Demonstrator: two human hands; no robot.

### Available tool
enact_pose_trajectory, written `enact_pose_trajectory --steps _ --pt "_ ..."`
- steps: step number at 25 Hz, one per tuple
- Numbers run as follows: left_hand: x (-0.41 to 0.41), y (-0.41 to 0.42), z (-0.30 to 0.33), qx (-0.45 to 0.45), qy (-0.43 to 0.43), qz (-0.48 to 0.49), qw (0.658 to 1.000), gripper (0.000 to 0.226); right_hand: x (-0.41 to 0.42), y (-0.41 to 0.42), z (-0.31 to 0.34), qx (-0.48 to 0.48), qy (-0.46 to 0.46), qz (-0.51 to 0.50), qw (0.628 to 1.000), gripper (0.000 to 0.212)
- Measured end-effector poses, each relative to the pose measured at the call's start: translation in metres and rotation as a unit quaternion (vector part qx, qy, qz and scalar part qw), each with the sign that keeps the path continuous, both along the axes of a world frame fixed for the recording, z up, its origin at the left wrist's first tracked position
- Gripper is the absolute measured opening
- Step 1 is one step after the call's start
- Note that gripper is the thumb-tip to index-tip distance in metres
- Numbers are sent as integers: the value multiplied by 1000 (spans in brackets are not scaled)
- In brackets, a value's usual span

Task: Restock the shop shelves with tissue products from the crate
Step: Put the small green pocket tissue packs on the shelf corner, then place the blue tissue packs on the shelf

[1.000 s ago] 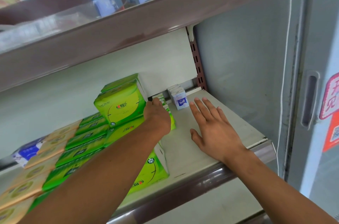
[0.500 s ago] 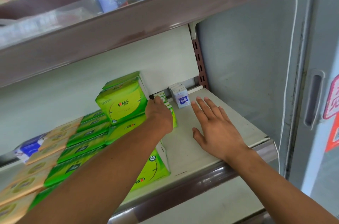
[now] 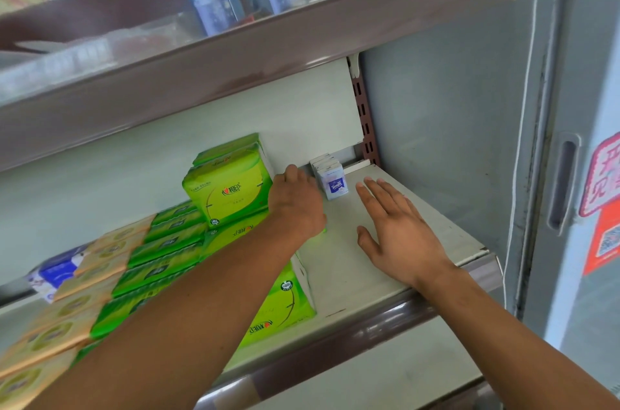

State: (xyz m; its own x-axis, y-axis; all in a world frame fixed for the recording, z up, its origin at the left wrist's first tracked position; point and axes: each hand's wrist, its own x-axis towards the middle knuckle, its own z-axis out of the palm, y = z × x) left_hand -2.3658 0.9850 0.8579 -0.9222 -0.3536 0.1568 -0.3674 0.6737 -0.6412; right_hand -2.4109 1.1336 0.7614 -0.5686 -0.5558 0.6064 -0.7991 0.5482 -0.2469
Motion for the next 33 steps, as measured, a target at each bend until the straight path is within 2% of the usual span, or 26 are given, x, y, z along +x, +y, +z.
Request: enact_pose_trajectory --steps 3,6,11,16,21,27,30,33 --pt "18 22 13 87 95 -83 988 58 16 14 7 -48 5 -26 998 63" --pt "49 55 17 151 173 -185 956 53 48 41 10 -80 14 -69 994 61" --pt "107 99 -17 282 178 -304 892 54 125 101 -1 -82 0 -156 984 60" --pt "171 147 -101 353 77 -419 833 60 230 165 -58 -24 -41 -303 952 60" --pt "233 192 -195 424 -84 -451 781 65 327 218 -127 46 -148 -386 909 65" --pt "267 226 -312 446 -238 -395 767 59 392 270 -224 112 -321 -442 830 65" --pt "272 242 -357 492 -297 -344 743 57 392 285 -275 119 -408 -441 791 66" --pt "269 262 -397 549 -343 -244 722 53 382 298 -332 113 -543 -414 722 67"
